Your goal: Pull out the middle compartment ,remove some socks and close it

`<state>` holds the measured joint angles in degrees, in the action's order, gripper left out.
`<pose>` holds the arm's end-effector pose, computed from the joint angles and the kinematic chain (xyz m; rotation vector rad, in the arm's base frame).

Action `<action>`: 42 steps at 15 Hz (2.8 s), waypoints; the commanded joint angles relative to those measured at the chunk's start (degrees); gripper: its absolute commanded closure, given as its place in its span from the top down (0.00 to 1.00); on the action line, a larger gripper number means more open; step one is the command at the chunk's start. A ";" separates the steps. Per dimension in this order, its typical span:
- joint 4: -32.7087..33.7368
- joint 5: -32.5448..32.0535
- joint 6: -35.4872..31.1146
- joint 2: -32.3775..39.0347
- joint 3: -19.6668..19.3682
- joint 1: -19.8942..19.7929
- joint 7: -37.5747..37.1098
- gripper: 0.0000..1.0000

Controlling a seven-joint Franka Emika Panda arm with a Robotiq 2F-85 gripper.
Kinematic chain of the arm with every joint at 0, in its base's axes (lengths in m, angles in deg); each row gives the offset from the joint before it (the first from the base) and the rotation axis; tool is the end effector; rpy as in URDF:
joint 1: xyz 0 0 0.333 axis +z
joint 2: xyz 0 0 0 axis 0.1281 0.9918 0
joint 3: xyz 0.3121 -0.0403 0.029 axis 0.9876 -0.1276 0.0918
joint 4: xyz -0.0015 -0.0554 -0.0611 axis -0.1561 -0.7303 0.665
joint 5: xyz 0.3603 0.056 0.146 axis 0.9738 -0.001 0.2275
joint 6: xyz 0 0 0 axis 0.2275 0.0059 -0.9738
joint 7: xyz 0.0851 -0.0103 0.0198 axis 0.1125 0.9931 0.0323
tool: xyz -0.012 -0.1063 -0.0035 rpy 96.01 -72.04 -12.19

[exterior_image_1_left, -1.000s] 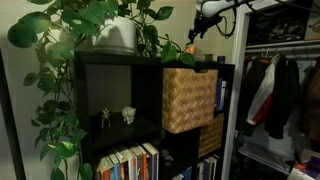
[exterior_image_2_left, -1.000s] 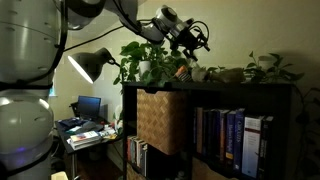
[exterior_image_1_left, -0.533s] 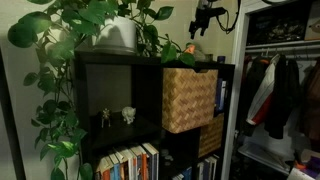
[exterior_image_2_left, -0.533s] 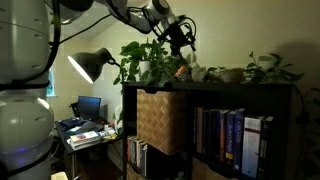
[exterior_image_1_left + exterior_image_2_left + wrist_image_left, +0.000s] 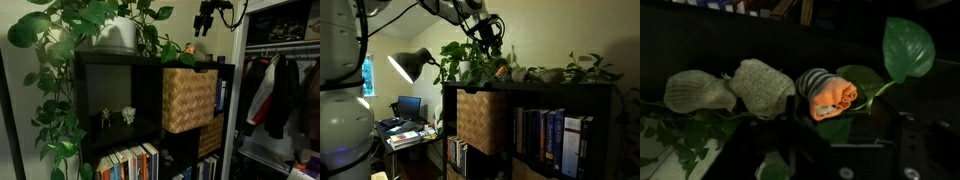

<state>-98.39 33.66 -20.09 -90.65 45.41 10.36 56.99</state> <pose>0.5372 0.0449 0.7273 2.8793 0.1269 0.5747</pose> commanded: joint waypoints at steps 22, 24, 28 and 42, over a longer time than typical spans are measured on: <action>-36.34 20.98 -4.85 -16.54 1.61 1.84 -0.26 0.04; -38.87 19.93 -9.31 -16.63 2.20 1.95 -0.11 0.04; -42.78 19.71 -15.28 -16.11 3.20 2.37 -0.09 0.03; -47.73 13.86 -33.05 -11.51 4.29 1.24 -0.89 0.03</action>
<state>-145.52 49.98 -48.36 -103.51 49.70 11.91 57.78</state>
